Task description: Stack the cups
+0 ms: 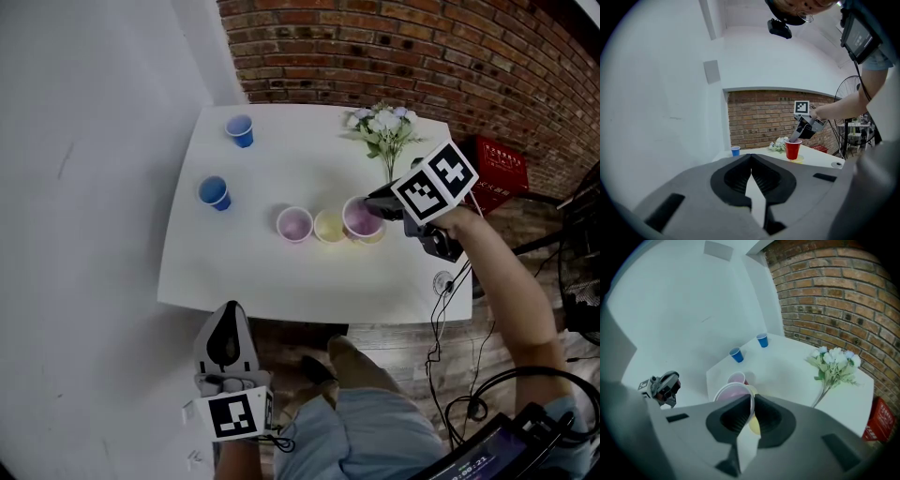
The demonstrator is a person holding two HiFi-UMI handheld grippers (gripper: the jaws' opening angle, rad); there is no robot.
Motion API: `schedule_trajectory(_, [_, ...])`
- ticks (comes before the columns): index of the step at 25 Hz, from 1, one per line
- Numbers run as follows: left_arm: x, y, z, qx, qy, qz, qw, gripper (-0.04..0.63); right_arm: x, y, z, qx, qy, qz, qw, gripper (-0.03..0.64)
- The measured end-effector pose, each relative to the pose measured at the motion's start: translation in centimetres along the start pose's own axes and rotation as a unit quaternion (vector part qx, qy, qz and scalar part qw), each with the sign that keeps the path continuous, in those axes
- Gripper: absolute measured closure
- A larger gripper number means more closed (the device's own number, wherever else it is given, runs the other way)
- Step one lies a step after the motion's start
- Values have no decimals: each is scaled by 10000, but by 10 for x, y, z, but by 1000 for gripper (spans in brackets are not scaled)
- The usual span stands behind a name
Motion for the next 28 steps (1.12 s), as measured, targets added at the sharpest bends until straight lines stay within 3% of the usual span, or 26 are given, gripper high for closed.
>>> schedule_trajectory(28, [-6, -2, -5, -12, -45, 70, 10000, 586, 8, 13, -5, -62, 406, 238, 9989, 583])
Point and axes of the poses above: the fingertips, and each gripper's own axes: y forward along the fingers, x to its right, z out of its top, the point moved 10 cm from there along -y, backward along the fingers
